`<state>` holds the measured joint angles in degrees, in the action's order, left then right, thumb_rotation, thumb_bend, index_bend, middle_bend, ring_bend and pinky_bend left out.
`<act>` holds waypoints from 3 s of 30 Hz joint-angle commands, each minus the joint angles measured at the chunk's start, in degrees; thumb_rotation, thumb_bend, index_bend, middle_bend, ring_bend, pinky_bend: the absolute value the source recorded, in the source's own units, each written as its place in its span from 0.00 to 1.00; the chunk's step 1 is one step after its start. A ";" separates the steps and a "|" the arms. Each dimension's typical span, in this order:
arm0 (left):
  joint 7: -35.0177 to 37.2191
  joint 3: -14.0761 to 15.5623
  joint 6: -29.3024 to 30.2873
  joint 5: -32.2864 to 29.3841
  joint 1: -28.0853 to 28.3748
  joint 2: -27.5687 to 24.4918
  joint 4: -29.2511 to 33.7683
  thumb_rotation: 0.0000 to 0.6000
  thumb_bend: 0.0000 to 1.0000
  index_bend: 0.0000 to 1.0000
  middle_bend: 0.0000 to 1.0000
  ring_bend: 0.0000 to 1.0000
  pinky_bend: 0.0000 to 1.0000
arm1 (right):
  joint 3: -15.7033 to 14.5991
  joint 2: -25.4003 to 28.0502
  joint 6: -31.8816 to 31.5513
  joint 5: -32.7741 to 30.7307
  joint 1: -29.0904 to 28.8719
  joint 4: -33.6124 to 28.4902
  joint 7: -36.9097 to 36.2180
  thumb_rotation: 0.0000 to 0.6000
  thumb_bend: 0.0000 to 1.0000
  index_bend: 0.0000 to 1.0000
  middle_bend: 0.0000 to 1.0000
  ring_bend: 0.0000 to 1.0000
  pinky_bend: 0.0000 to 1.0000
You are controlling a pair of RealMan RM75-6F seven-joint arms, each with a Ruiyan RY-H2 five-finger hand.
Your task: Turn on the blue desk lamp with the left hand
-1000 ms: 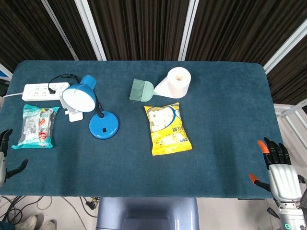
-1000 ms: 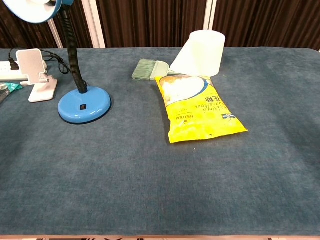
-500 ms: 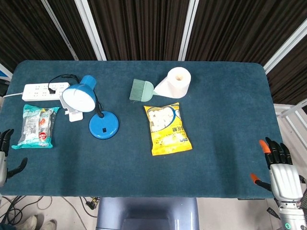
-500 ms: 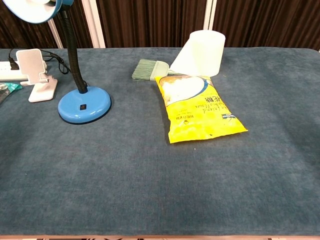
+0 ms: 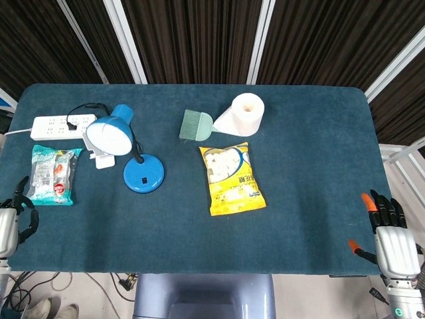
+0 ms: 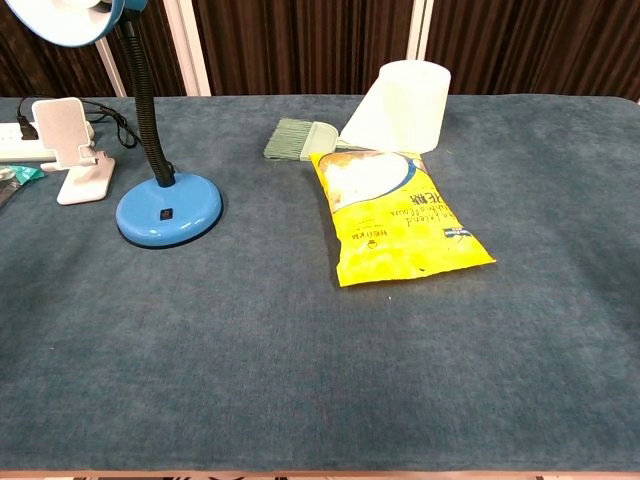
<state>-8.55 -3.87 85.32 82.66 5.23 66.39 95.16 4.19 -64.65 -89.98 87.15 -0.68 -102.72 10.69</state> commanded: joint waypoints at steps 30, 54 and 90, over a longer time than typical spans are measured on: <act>-13.46 -4.89 -32.19 -26.48 24.89 8.13 3.29 1.00 0.77 0.23 0.83 0.80 0.74 | 0.59 0.11 0.10 -2.22 0.25 -0.68 2.17 1.00 0.23 0.06 0.02 0.05 0.01; -14.81 -2.40 -34.36 -32.87 30.53 13.85 -1.44 1.00 0.76 0.30 0.83 0.80 0.74 | 0.86 0.10 0.20 -2.96 0.26 -0.60 2.15 1.00 0.24 0.06 0.02 0.05 0.01; -15.71 0.37 -34.30 -34.89 33.55 16.88 -3.62 1.00 0.71 0.37 0.83 0.81 0.74 | 1.18 0.17 -0.12 -3.11 0.26 -0.91 1.87 1.00 0.24 0.06 0.02 0.05 0.01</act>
<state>-24.26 -3.51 51.02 47.78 38.77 83.27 91.55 5.37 -64.48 -90.10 84.04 -0.42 -103.62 12.55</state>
